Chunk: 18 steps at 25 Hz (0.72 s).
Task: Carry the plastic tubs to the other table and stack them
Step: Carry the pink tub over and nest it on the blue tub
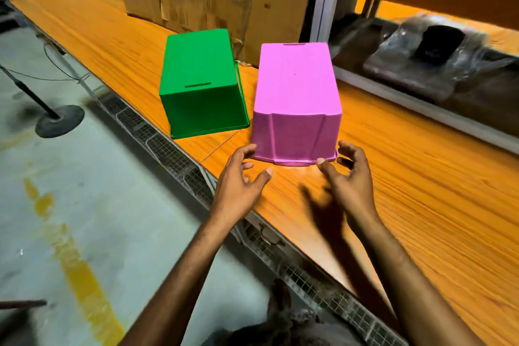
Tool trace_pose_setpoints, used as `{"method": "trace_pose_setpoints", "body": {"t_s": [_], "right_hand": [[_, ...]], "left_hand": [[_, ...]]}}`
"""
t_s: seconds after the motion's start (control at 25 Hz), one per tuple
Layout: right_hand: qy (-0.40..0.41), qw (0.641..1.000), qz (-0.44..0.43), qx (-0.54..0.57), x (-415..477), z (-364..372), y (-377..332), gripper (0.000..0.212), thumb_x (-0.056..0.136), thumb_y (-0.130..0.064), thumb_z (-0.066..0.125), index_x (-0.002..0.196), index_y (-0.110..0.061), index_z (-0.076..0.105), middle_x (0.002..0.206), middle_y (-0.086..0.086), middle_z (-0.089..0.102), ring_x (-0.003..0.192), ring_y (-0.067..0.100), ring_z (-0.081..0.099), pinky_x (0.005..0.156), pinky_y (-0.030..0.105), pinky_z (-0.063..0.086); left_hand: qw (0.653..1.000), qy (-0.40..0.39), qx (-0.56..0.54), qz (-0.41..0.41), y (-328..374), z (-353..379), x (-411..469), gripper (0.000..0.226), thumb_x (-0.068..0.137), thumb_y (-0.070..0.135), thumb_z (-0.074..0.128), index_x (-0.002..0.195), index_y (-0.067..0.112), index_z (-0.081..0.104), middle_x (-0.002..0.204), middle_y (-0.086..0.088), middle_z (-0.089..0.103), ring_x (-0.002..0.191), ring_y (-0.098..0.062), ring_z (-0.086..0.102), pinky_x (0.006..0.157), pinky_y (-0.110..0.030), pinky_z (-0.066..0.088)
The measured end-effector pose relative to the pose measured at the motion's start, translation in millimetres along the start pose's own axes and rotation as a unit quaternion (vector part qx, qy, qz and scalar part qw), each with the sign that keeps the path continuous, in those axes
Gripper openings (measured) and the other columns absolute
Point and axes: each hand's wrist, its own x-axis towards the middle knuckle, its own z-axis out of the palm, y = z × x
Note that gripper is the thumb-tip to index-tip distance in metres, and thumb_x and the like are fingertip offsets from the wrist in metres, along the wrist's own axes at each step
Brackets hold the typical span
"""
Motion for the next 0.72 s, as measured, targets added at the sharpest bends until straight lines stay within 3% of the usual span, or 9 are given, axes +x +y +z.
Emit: {"method": "trace_pose_setpoints", "body": {"t_s": [0.04, 0.12, 0.2, 0.24, 0.36, 0.48, 0.64, 0.72], "right_hand": [[0.009, 1.000, 0.004, -0.004, 15.5, 5.3, 2.2, 0.059, 0.079, -0.029, 0.083, 0.130, -0.033, 0.053, 0.138, -0.003, 0.057, 0.117, 0.009, 0.059, 0.098, 0.042, 0.055], [0.014, 1.000, 0.021, -0.003, 37.8, 11.6, 5.3, 0.069, 0.081, -0.017, 0.085, 0.138, -0.031, 0.048, 0.144, -0.004, 0.051, 0.116, 0.001, 0.056, 0.097, 0.026, 0.052], [-0.017, 0.999, 0.030, -0.010, 54.2, 17.0, 10.7, 0.081, 0.080, -0.011, 0.085, 0.148, -0.023, 0.043, 0.147, -0.007, 0.050, 0.111, -0.017, 0.055, 0.094, 0.013, 0.048], [-0.036, 0.999, 0.035, -0.020, 59.5, 19.7, 14.1, 0.086, 0.078, -0.012, 0.086, 0.150, -0.023, 0.041, 0.144, -0.010, 0.054, 0.109, -0.019, 0.056, 0.097, 0.018, 0.050], [-0.035, 0.997, 0.021, -0.059, 59.4, 22.4, 18.2, 0.084, 0.067, -0.033, 0.082, 0.143, -0.031, 0.048, 0.126, -0.016, 0.066, 0.108, 0.002, 0.064, 0.101, 0.047, 0.053], [0.018, 0.997, -0.028, -0.066, 50.3, 14.9, -14.0, 0.086, 0.068, -0.031, 0.083, 0.147, -0.029, 0.048, 0.135, -0.008, 0.064, 0.114, 0.006, 0.061, 0.103, 0.046, 0.052], [0.074, 0.993, -0.096, -0.003, 43.0, -6.5, -85.3, 0.074, 0.083, -0.020, 0.080, 0.148, -0.030, 0.047, 0.146, 0.000, 0.059, 0.126, 0.012, 0.059, 0.111, 0.049, 0.048], [0.098, 0.986, -0.134, -0.001, 39.4, -10.7, -117.9, 0.075, 0.083, -0.015, 0.081, 0.148, -0.030, 0.046, 0.146, -0.002, 0.058, 0.132, 0.015, 0.058, 0.112, 0.046, 0.048]], "left_hand": [[1.000, -0.005, 0.001, -0.005, -4.4, 2.9, 19.0, 0.067, 0.080, 0.039, 0.078, 0.140, 0.036, 0.049, 0.141, 0.016, 0.055, 0.123, -0.008, 0.058, 0.096, -0.033, 0.052], [1.000, -0.014, 0.004, -0.019, -14.2, 8.6, 51.1, 0.083, 0.073, 0.042, 0.076, 0.149, 0.034, 0.041, 0.149, 0.016, 0.048, 0.132, -0.008, 0.053, 0.107, -0.034, 0.047], [0.999, -0.036, -0.003, -0.029, -23.8, 13.0, 77.1, 0.096, 0.069, 0.040, 0.078, 0.155, 0.031, 0.035, 0.152, 0.015, 0.046, 0.136, -0.006, 0.050, 0.116, -0.037, 0.043], [0.998, -0.051, -0.005, -0.030, -29.5, 15.3, 87.6, 0.100, 0.067, 0.039, 0.078, 0.157, 0.030, 0.033, 0.152, 0.012, 0.049, 0.136, -0.006, 0.051, 0.116, -0.040, 0.043], [0.996, -0.073, -0.039, -0.018, -39.1, 18.3, 103.0, 0.100, 0.063, 0.035, 0.080, 0.154, 0.028, 0.038, 0.143, 0.002, 0.061, 0.130, -0.012, 0.060, 0.110, -0.048, 0.049], [0.992, -0.068, -0.101, 0.032, -13.6, 8.5, 107.3, 0.096, 0.063, 0.028, 0.083, 0.151, 0.028, 0.043, 0.142, 0.002, 0.061, 0.128, -0.011, 0.060, 0.110, -0.049, 0.050], [0.978, -0.074, -0.135, 0.144, 54.8, -21.4, 120.0, 0.082, 0.079, 0.012, 0.088, 0.149, 0.012, 0.047, 0.138, 0.012, 0.059, 0.122, 0.005, 0.059, 0.104, -0.017, 0.044], [0.965, -0.070, -0.156, 0.196, 82.5, -35.7, 129.2, 0.080, 0.081, 0.006, 0.085, 0.150, 0.012, 0.046, 0.142, 0.006, 0.059, 0.126, 0.002, 0.058, 0.105, -0.014, 0.042]]}}
